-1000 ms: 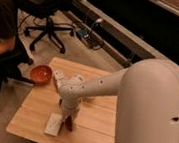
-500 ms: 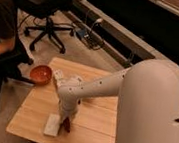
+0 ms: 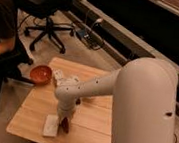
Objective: Drag the pepper across the table
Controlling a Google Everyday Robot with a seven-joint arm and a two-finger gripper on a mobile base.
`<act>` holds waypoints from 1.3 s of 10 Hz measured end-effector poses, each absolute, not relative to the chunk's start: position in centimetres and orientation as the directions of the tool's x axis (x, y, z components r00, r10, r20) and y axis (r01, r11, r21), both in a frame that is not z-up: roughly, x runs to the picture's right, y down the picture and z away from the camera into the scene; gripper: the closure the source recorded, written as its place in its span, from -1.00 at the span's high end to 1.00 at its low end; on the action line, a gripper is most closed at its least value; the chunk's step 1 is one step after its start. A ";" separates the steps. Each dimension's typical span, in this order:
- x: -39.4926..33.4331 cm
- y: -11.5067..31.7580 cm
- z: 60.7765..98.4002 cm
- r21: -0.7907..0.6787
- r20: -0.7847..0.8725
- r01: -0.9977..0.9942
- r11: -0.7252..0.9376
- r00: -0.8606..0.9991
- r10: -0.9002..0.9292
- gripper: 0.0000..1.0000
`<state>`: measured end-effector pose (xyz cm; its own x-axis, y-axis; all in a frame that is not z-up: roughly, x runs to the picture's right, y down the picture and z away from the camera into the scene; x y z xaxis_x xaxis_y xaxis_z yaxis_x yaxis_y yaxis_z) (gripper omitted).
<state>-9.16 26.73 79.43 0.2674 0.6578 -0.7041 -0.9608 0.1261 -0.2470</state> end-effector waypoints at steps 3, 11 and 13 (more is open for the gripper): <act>-10.7 26.0 79.6 -0.271 -0.691 -0.952 0.143 0.296 0.659 -0.82; -14.8 24.8 80.3 -0.331 -0.667 -0.925 0.186 0.369 0.647 -0.82; -16.0 24.4 80.5 -0.347 -0.660 -0.919 0.186 0.380 0.648 -0.82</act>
